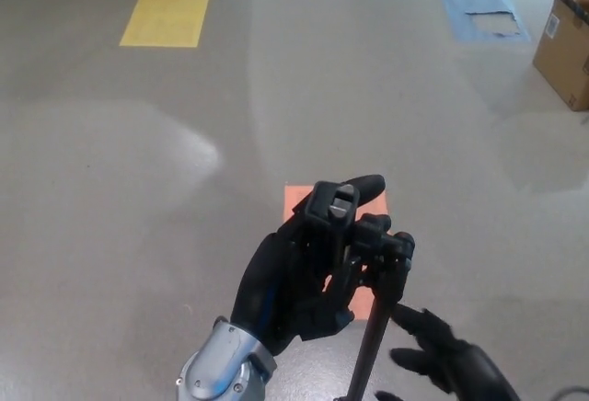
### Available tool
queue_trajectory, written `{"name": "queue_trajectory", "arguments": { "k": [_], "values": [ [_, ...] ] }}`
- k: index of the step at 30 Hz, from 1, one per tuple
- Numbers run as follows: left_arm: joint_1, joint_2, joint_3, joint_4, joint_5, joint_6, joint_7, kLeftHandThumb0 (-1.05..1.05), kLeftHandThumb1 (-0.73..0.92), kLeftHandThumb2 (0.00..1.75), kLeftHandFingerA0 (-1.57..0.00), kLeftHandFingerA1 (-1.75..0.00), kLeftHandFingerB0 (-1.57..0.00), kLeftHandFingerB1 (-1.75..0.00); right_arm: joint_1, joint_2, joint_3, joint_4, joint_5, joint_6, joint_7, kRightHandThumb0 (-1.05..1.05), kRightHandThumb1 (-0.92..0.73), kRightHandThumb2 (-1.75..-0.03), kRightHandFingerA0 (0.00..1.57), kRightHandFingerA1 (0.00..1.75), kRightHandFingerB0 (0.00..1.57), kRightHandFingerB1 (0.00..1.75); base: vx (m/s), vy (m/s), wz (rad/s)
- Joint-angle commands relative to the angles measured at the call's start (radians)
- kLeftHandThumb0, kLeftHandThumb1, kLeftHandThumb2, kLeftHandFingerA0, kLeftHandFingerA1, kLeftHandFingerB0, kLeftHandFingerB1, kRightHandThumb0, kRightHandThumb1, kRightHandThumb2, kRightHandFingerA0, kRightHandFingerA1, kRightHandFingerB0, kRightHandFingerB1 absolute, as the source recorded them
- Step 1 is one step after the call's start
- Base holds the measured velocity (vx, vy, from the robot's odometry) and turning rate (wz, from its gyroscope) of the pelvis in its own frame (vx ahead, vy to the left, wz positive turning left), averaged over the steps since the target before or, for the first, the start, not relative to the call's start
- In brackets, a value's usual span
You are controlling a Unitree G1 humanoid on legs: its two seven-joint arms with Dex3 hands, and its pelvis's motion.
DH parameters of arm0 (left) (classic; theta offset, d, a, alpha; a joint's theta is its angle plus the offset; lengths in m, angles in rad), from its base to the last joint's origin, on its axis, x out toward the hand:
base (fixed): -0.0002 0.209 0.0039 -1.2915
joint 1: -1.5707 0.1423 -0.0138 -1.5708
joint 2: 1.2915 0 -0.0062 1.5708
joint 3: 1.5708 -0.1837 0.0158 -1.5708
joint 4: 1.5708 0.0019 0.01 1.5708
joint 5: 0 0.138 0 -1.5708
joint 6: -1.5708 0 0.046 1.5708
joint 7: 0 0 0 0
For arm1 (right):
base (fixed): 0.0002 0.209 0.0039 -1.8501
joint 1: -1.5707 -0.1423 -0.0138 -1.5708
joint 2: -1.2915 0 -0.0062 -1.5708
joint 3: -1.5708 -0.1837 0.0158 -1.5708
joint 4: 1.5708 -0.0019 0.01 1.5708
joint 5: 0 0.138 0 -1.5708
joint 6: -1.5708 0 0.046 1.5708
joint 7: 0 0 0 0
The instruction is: A phone stand is kept on the floor and the robot uses both its hands to grab it and uses its left hand to extend the phone stand by pulling it upwards
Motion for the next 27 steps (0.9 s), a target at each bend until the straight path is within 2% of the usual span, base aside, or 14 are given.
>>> {"name": "queue_trajectory", "arguments": {
  "k": [1, 3, 5, 6, 8, 13, 14, 17, 18, 19, 21, 24, 25, 27],
  "values": [
    [0.029, -0.071, -0.014, -0.011, -0.01, 0.026, 0.001, -1.05, 0.68, 0.63, -0.08, -0.68, -0.15, -0.58, -0.09, -0.014, 0.046, 0.113, -0.12, -0.082, -0.099, -0.61, -0.53, -0.87, 0.23, 0.6, 0.02, 0.46, 0.0, 0.0, 0.0],
    [0.015, -0.072, -0.012, -0.027, -0.013, 0.033, 0.009, -1.05, 0.52, 1.01, -0.15, -0.65, -0.14, -0.56, -0.193, 0.016, 0.064, 0.215, -0.121, -0.036, -0.082, -0.75, -0.71, -0.67, 0.0, 0.33, 0.0, 0.07, 0.0, 0.0, 0.0],
    [0.022, -0.072, -0.017, -0.05, -0.017, 0.037, 0.008, -1.05, 0.67, 0.64, -0.13, -0.64, -0.18, -0.55, -0.268, 0.065, 0.061, 0.319, -0.09, 0.0, -0.062, -0.73, -0.54, -0.91, 0.02, 0.47, 0.01, 0.22, 0.0, 0.0, 0.0],
    [0.031, -0.072, -0.025, -0.065, -0.013, 0.036, 0.011, -1.04, 0.53, 1.01, -0.15, -0.63, -0.16, -0.56, -0.289, 0.113, 0.061, 0.381, -0.11, 0.001, -0.158, -0.71, -0.51, -0.89, 0.17, 0.67, 0.0, 0.3, 0.0, 0.0, 0.0],
    [0.037, -0.071, -0.029, -0.077, -0.009, 0.037, 0.015, -1.04, 0.53, 1.01, -0.16, -0.62, -0.16, -0.56, -0.312, 0.146, 0.057, 0.415, -0.107, 0.038, -0.171, -0.73, -0.69, -0.61, 0.11, 0.68, 0.0, 0.33, 0.0, 0.0, 0.0],
    [0.047, -0.069, -0.039, -0.096, -0.004, 0.047, 0.025, -1.04, 0.53, 1.01, -0.16, -0.63, -0.16, -0.56, -0.345, 0.181, 0.054, 0.467, -0.111, 0.077, -0.182, -0.73, -0.69, -0.61, 0.08, 0.64, 0.0, 0.31, 0.0, 0.0, 0.0],
    [0.049, -0.072, -0.041, -0.094, 0.002, 0.038, 0.031, -1.05, 0.68, 0.63, -0.21, -0.62, -0.27, -0.5, -0.351, 0.211, 0.034, 0.51, -0.096, 0.049, -0.234, -0.63, -0.65, -0.6, 0.54, 0.89, 0.53, 0.85, 0.0, 0.0, 0.0],
    [0.046, -0.078, -0.043, -0.087, 0.024, 0.023, 0.061, -1.05, 0.49, 0.94, -0.26, -0.64, -0.33, -0.54, -0.37, 0.263, -0.005, 0.614, -0.081, -0.037, -0.357, -0.54, -0.67, -0.61, 0.82, 1.21, 0.83, 1.15, 0.0, 0.0, 0.0],
    [0.051, -0.118, -0.016, -0.089, 0.006, 0.029, 0.122, -0.83, 0.31, 0.78, -0.69, -0.8, -0.95, -0.65, -0.384, 0.27, 0.008, 0.62, -0.111, 0.028, -0.407, -0.51, -0.75, -0.72, 1.03, 1.53, 0.94, 1.61, 0.0, 0.0, 0.0],
    [0.044, -0.128, -0.014, -0.079, 0.048, 0.0, 0.174, -0.65, 0.27, 0.74, -1.18, -1.14, -1.24, -1.13, -0.374, 0.269, 0.02, 0.593, -0.134, 0.044, -0.431, -0.44, -0.65, -1.01, 0.66, 1.05, 0.55, 0.95, 0.0, 0.0, 0.0],
    [0.031, -0.144, -0.015, -0.072, 0.144, -0.04, 0.288, -0.55, 0.22, 0.72, -1.32, -1.31, -1.39, -1.45, -0.346, 0.26, 0.044, 0.549, -0.172, 0.034, -0.481, -0.37, -0.64, -1.05, 0.64, 0.93, 0.46, 0.77, 0.0, 0.0, 0.0],
    [0.024, -0.151, -0.012, -0.077, 0.139, -0.029, 0.318, -0.39, 0.24, 0.74, -1.43, -1.41, -1.4, -1.58, -0.364, 0.263, 0.042, 0.6, -0.171, 0.004, -0.514, -0.44, -0.67, -1.06, 0.75, 1.11, 0.58, 0.96, 0.0, 0.0, 0.0],
    [0.032, -0.166, -0.007, -0.101, 0.101, 0.004, 0.325, -0.6, 0.08, 0.85, -1.57, -1.52, -1.57, -1.52, -0.362, 0.251, 0.084, 0.604, -0.232, 0.027, -0.592, -0.36, -0.77, -0.62, 0.29, 0.87, 0.34, 0.84, 0.0, 0.0, 0.0],
    [0.032, -0.168, -0.008, -0.11, 0.083, 0.017, 0.334, -0.6, 0.08, 0.85, -1.57, -1.52, -1.57, -1.52, -0.377, 0.225, 0.137, 0.612, -0.293, 0.078, -0.607, -0.41, -0.83, -0.63, 0.23, 0.91, 0.27, 0.9, 0.0, 0.0, 0.0]
  ]
}}
